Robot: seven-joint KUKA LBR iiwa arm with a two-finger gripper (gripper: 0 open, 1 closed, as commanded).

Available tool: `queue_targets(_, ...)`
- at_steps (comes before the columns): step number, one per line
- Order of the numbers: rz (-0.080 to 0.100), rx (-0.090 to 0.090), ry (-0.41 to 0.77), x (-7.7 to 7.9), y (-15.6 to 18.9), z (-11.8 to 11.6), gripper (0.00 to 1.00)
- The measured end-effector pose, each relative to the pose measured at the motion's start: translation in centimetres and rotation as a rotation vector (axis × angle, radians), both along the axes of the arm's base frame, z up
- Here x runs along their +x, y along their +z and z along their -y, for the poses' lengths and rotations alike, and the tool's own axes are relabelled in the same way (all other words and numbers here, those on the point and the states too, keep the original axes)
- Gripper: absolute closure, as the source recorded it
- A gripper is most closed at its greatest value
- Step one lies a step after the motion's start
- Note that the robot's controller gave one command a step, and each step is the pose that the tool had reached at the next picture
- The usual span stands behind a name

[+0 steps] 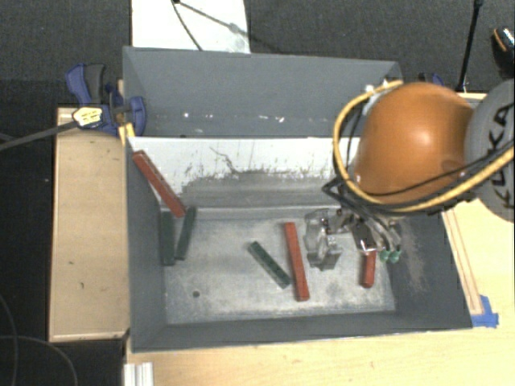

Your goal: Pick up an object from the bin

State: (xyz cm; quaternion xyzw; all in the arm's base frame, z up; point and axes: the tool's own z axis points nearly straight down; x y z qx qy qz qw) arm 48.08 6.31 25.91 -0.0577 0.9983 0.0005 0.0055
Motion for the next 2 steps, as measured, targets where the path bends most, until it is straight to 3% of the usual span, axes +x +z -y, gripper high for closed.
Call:
queue_targets(1, -0.014, -0.001, -0.106, 2.68, -4.49, -0.87, 1.00)
queue_targets(2, -0.012, -0.001, -0.108, 2.67, -4.35, -0.84, 0.00)
